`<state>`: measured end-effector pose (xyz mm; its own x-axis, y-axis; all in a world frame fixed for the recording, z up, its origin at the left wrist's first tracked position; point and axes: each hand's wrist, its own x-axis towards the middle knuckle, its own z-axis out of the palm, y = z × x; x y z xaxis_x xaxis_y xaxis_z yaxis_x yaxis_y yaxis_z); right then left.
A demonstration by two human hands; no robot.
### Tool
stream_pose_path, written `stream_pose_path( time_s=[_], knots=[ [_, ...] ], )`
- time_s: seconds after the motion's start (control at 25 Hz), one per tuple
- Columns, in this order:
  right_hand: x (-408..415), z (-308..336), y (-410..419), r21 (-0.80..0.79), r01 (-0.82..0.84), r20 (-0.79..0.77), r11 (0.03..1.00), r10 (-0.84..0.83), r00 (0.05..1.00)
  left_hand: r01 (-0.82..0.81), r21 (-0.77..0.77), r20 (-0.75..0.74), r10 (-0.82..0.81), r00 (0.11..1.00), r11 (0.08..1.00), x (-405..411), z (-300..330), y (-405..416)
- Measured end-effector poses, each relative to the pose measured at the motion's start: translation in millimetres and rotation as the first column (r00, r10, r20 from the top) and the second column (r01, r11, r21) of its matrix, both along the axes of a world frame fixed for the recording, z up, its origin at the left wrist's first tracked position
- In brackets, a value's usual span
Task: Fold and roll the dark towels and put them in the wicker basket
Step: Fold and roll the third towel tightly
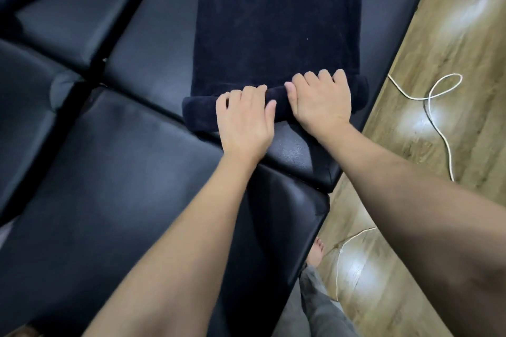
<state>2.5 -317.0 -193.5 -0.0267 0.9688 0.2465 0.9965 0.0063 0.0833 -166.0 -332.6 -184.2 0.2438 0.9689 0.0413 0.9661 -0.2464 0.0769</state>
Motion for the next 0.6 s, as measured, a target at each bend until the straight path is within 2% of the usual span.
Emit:
stream_pose_path(
  time_s=[0.08, 0.16, 0.32, 0.36, 0.4, 0.48, 0.56, 0.6],
  knots=[
    [-2.9, 6.6, 5.4, -0.077, 0.011, 0.010, 0.997, -0.011, 1.000, -0.023, 0.103, 0.048, 0.018, 0.999, 0.994, -0.6, -17.3, -27.8],
    [-6.6, 17.3, 10.1, -0.226, 0.037, 0.008, 0.973, -0.036, 0.999, -0.030, 0.156, 0.049, 0.023, 0.999, 0.987, -1.1, -22.8, -34.7],
    [-3.6, 34.9, 24.3, -0.563, 0.042, -0.139, 0.826, -0.144, 0.980, 0.030, 0.200, 0.010, -0.033, 0.999, 0.979, -9.7, -19.9, -8.6],
    [-4.0, 36.3, 23.1, -0.575, 0.044, -0.148, 0.817, -0.157, 0.976, 0.041, 0.198, -0.027, -0.036, 0.999, 0.979, -10.0, -17.5, -1.4],
    [-4.5, 36.7, 18.4, -0.542, 0.059, -0.130, 0.838, -0.153, 0.980, 0.047, 0.187, -0.068, -0.035, 0.997, 0.981, -7.6, -13.4, 6.7],
    [-9.8, 28.8, -4.3, -0.358, 0.122, -0.069, 0.926, -0.156, 0.985, 0.044, 0.120, -0.129, -0.028, 0.991, 0.992, -0.6, -1.4, 25.2],
    [-14.7, 17.1, -34.4, -0.142, 0.138, -0.090, 0.980, -0.152, 0.984, 0.045, -0.004, -0.172, -0.045, 0.984, 0.999, 7.0, 11.1, 46.4],
    [-16.0, 10.2, -46.0, -0.093, 0.130, -0.105, 0.987, -0.139, 0.985, 0.049, -0.076, -0.198, -0.063, 0.978, 0.996, 10.9, 17.4, 57.0]
  ],
)
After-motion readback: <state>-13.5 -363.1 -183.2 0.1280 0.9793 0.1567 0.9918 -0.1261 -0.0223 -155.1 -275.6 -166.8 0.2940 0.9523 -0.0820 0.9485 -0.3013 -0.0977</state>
